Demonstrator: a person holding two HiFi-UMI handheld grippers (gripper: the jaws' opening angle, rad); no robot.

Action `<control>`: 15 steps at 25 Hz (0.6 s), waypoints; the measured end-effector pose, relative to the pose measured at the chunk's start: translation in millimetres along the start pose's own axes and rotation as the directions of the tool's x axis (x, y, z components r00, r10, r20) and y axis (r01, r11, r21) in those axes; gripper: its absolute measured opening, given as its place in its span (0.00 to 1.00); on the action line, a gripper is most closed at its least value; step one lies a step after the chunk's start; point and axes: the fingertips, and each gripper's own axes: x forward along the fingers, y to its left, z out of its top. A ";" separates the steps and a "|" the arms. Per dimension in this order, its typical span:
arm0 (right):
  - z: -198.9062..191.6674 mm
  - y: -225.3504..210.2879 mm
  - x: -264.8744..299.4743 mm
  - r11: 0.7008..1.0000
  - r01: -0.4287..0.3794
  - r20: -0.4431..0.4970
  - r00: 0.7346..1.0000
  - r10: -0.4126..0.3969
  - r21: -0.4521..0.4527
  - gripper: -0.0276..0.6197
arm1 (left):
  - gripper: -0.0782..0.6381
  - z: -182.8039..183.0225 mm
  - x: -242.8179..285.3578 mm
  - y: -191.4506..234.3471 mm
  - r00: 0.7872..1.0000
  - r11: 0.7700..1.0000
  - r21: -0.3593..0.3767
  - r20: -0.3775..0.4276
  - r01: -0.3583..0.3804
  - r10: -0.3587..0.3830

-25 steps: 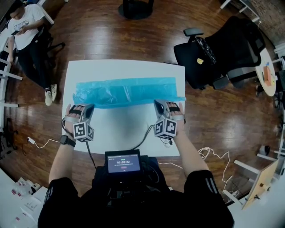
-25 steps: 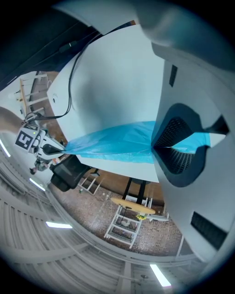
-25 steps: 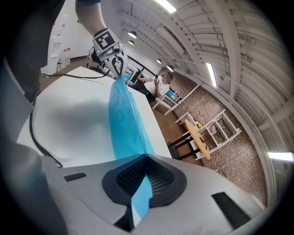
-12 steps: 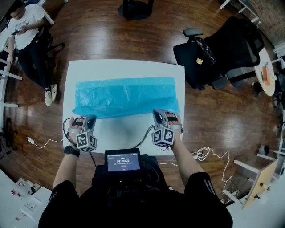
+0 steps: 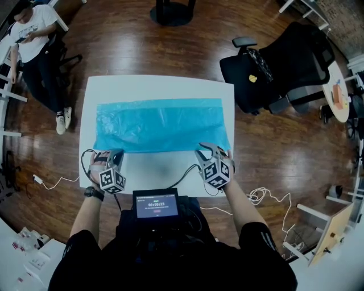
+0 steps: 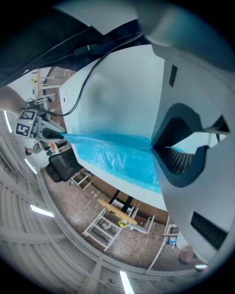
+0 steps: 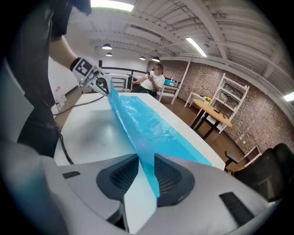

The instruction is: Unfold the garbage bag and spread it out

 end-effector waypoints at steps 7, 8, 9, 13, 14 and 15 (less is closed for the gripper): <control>32.8 -32.1 -59.8 0.995 -0.076 0.055 0.996 0.072 0.068 0.27 | 0.12 0.7 2.9 -0.5 1.000 1.000 -0.015 -0.001 -0.005 0.005; 36.4 -36.9 -65.8 0.995 -0.079 0.054 0.996 0.076 0.061 0.27 | 0.12 1.4 2.9 -1.1 1.000 1.000 -0.015 0.000 -0.005 0.005; 41.5 -42.4 -70.8 0.995 -0.077 0.059 0.996 0.073 0.058 0.27 | 0.12 1.6 2.9 -1.9 1.000 1.000 -0.015 0.000 -0.005 0.005; 71.5 -64.8 -72.0 0.992 -0.089 0.104 0.991 0.080 0.085 0.27 | 0.12 -0.7 2.3 -9.7 1.000 1.000 -0.023 -0.003 0.007 -0.007; 78.4 -69.2 -67.2 0.992 -0.097 0.106 0.990 0.089 0.082 0.27 | 0.12 -1.2 2.2 -12.6 1.000 1.000 -0.026 -0.006 0.010 -0.010; 85.0 -73.1 -61.0 0.992 -0.106 0.103 0.990 0.098 0.073 0.27 | 0.12 -1.5 2.5 -15.3 1.000 1.000 -0.029 -0.008 0.013 -0.013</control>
